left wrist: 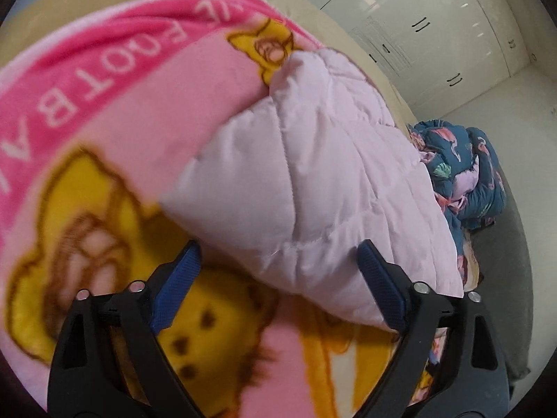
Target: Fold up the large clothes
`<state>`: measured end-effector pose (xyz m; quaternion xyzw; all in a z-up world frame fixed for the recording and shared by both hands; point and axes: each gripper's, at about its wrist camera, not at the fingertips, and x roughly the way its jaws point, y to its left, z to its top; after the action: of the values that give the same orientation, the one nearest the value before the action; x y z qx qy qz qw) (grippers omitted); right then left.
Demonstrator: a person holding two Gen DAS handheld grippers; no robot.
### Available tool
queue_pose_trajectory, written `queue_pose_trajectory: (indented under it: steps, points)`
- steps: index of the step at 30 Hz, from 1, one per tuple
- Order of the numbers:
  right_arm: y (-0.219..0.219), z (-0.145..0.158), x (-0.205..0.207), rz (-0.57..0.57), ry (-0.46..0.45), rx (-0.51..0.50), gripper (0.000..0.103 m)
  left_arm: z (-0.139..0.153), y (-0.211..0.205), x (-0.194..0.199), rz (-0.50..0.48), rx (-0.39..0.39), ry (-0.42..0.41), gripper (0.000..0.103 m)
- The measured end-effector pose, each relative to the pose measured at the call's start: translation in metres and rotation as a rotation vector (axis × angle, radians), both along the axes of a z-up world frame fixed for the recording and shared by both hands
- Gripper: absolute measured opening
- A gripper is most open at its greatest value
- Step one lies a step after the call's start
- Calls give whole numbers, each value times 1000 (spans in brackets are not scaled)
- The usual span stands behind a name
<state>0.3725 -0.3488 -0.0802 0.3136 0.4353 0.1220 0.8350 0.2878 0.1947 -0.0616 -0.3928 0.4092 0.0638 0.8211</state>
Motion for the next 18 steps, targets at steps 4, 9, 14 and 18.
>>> queue_pose_trajectory:
  steps: [4, 9, 14, 18]
  points:
    - [7, -5, 16, 0, 11, 22, 99, -14, 1, 17, 43, -67, 25, 94]
    - [9, -9, 33, -13, 1, 55, 99, -28, 6, 37, 81, -99, 7, 95]
    - [11, -17, 50, -45, 9, 94, 99, -38, 6, 53, 118, -120, -32, 95]
    - [15, -19, 63, -48, 1, 90, 98, -32, 1, 58, 106, -61, -60, 89]
